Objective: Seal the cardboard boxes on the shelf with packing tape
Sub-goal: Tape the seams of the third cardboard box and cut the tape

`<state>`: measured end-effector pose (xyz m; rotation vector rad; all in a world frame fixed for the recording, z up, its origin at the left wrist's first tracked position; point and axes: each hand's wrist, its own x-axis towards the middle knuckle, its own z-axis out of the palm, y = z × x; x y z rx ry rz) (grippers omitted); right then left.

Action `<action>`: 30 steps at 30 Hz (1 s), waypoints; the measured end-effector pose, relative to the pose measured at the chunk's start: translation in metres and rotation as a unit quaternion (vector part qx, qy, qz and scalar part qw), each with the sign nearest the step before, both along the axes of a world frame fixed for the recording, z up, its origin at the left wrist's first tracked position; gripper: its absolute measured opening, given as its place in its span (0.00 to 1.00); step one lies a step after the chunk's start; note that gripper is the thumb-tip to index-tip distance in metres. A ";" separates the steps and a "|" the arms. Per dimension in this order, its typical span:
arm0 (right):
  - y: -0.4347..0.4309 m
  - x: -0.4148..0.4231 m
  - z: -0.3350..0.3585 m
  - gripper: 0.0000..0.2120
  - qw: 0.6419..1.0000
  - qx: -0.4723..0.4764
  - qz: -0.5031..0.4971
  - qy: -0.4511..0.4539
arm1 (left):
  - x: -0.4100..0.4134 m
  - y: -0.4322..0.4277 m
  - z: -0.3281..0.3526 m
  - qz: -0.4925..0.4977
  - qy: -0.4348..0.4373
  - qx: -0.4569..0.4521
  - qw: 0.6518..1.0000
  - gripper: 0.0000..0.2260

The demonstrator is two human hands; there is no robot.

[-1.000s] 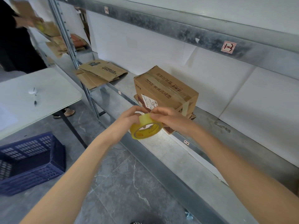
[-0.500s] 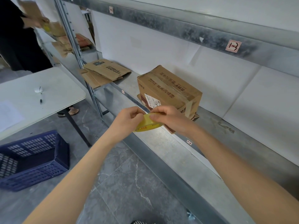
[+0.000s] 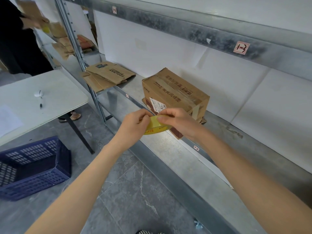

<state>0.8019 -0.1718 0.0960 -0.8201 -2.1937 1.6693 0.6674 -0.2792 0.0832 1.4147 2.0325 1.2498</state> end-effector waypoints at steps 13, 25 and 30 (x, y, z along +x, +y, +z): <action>0.002 -0.005 -0.003 0.04 1.000 0.005 -0.007 0.024 | 0.005 0.003 0.001 0.022 0.047 0.024 0.998 0.10; 0.000 -0.006 -0.007 0.04 0.999 0.000 -0.018 0.033 | 0.002 0.003 -0.003 -0.010 0.077 0.014 0.997 0.12; 0.001 -0.004 -0.007 0.04 0.999 0.004 -0.014 0.031 | 0.002 0.001 -0.004 -0.002 0.045 0.028 0.999 0.12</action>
